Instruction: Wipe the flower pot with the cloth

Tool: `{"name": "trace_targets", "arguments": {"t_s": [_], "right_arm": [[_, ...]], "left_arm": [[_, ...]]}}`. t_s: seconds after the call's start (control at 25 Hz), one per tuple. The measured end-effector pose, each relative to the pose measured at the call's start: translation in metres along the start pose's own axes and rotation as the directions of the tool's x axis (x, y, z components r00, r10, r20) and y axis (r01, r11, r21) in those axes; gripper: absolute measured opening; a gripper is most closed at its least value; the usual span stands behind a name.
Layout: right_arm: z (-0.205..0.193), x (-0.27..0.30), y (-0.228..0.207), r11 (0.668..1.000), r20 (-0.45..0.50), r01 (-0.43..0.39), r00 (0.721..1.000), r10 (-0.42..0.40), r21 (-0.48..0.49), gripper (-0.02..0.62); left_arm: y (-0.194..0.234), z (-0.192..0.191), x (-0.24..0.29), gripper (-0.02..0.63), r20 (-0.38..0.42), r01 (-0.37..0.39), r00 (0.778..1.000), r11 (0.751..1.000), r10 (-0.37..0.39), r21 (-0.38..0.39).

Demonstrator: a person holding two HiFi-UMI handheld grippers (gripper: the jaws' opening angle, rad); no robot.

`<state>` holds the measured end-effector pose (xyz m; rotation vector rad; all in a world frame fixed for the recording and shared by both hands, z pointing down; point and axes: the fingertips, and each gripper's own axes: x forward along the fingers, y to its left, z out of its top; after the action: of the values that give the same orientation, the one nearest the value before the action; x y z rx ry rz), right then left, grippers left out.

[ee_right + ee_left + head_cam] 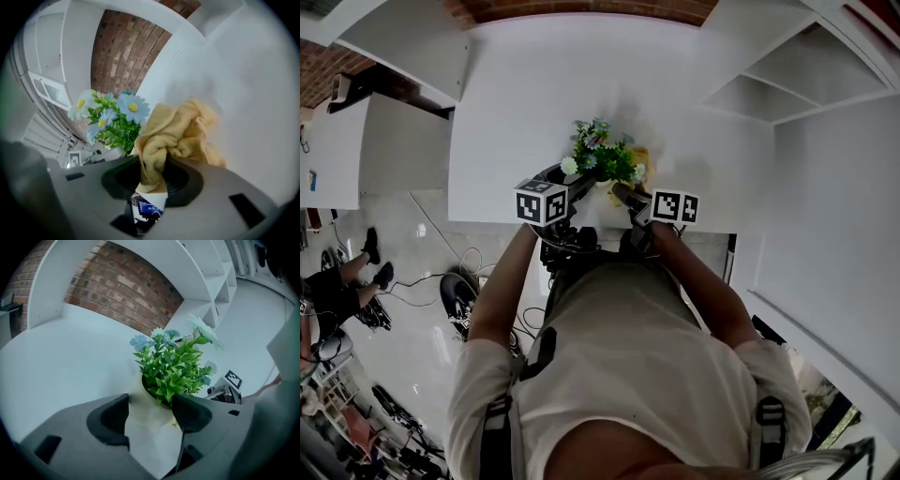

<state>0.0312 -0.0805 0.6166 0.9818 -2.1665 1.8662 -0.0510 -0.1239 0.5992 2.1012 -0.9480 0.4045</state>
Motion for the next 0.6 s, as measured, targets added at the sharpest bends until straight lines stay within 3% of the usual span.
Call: {"name": "trace_targets", "arguments": {"t_s": [0.08, 0.24, 0.36, 0.52, 0.6], "right_arm": [[0.010, -0.002, -0.001, 1.000, 0.035, 0.002, 0.999, -0.002, 0.006, 0.126], [0.028, -0.012, -0.007, 0.998, 0.088, -0.026, 0.996, 0.022, 0.050, 0.124], [0.022, -0.015, -0.010, 1.000, 0.052, -0.002, 0.999, 0.002, 0.013, 0.124], [0.000, -0.004, -0.001, 1.000, -0.010, -0.023, 1.000, 0.023, -0.003, 0.124], [-0.009, 0.002, 0.003, 1.000, -0.036, -0.024, 0.999, 0.023, -0.019, 0.124]], "left_arm": [[-0.002, -0.007, -0.008, 0.298, -0.030, 0.025, 0.999, 1.000, -0.025, -0.002], [-0.001, -0.010, -0.024, 0.304, -0.103, 0.082, 0.992, 0.991, -0.072, 0.101], [0.005, 0.007, -0.026, 0.318, -0.091, 0.126, 0.989, 0.984, -0.116, 0.126], [-0.003, 0.002, -0.004, 0.330, -0.191, 0.224, 0.963, 0.957, -0.188, 0.186], [-0.005, -0.003, 0.005, 0.330, -0.214, 0.220, 0.962, 0.947, -0.171, 0.233]]}}
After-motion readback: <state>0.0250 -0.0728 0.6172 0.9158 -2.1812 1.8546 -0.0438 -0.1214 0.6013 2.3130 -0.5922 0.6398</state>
